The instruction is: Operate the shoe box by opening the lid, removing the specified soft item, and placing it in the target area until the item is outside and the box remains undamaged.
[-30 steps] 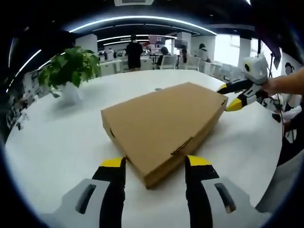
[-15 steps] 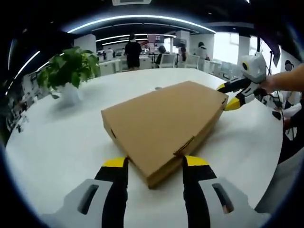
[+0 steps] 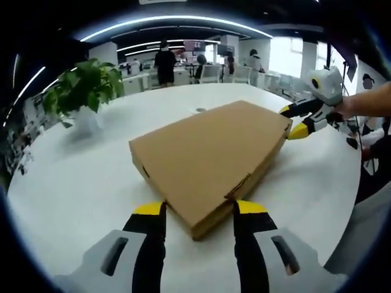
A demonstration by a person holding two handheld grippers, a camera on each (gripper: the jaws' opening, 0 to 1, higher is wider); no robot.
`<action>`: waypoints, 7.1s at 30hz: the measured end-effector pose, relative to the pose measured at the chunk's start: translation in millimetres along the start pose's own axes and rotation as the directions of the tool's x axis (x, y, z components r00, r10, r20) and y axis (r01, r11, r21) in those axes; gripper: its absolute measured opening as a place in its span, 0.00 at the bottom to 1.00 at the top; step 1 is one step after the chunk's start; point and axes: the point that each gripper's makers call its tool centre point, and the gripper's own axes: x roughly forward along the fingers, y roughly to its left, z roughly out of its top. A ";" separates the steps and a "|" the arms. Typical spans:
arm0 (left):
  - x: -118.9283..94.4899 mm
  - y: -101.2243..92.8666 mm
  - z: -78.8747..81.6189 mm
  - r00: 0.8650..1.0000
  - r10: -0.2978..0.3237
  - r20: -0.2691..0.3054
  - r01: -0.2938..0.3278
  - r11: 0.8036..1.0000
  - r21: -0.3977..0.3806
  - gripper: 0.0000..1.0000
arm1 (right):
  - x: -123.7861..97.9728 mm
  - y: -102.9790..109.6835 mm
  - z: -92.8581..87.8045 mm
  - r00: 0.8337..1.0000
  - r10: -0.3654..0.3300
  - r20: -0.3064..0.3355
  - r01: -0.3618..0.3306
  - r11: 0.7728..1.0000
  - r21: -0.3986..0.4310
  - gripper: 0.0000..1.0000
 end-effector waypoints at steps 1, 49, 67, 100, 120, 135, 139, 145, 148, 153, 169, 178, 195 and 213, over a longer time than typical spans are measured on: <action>-0.3 0.9 -0.5 1.000 -0.002 -0.001 0.002 1.000 0.001 0.43 | 0.1 1.1 0.1 1.000 -0.002 -0.001 0.002 1.000 0.001 0.44; -33.5 57.6 -23.5 0.977 -0.179 -0.119 0.194 0.971 0.136 0.42 | 0.8 89.6 7.7 0.997 -0.077 -0.025 0.079 0.992 0.102 0.38; -50.9 71.3 -37.9 0.968 -0.200 -0.149 0.225 0.959 0.171 0.43 | 0.7 124.5 9.4 0.996 -0.082 -0.031 0.085 0.991 0.102 0.36; -73.1 69.0 -50.0 0.961 -0.216 -0.171 0.248 0.949 0.194 0.43 | -3.1 154.4 8.0 0.996 -0.080 -0.025 0.083 0.990 0.115 0.35; -78.3 55.3 -48.6 0.954 -0.238 -0.180 0.269 0.947 0.174 0.59 | -5.2 158.6 11.1 0.997 -0.075 -0.008 0.075 0.991 0.112 0.40; -87.4 55.6 -35.9 0.961 -0.232 -0.148 0.257 0.949 0.185 0.61 | -14.6 159.0 25.1 0.996 -0.083 0.034 0.078 0.991 0.108 0.41; -90.7 56.0 -30.4 0.964 -0.227 -0.137 0.251 0.950 0.189 0.61 | -17.9 159.0 30.2 0.995 -0.087 0.046 0.082 0.991 0.101 0.42; -95.4 57.4 -20.5 0.970 -0.215 -0.111 0.234 0.950 0.208 0.61 | -24.1 156.9 40.5 0.993 -0.097 0.069 0.090 0.992 0.091 0.41; -97.5 57.6 -15.8 0.973 -0.208 -0.098 0.225 0.950 0.217 0.62 | -25.7 155.7 44.2 0.992 -0.102 0.079 0.095 0.992 0.089 0.41; -101.2 58.3 -4.8 0.978 -0.201 -0.063 0.210 0.951 0.225 0.63 | -30.8 152.7 54.1 0.988 -0.114 0.104 0.105 0.991 0.088 0.41; -102.9 66.4 33.8 0.986 -0.162 0.029 0.149 0.954 0.261 0.60 | -40.5 132.8 84.7 0.976 -0.148 0.158 0.140 0.988 0.063 0.40; -98.3 82.1 52.4 0.994 -0.091 0.060 0.071 0.958 0.279 0.45 | -42.6 120.4 97.0 0.971 -0.166 0.173 0.159 0.986 0.052 0.37; -89.1 102.7 81.0 0.994 -0.027 0.102 0.000 0.966 0.257 0.27 | -40.4 102.5 114.1 0.960 -0.196 0.200 0.188 0.981 0.058 0.38; -83.4 124.5 97.2 0.992 0.038 0.123 -0.065 0.972 0.224 0.04 | -39.3 82.6 121.9 0.950 -0.237 0.202 0.231 0.971 0.054 0.30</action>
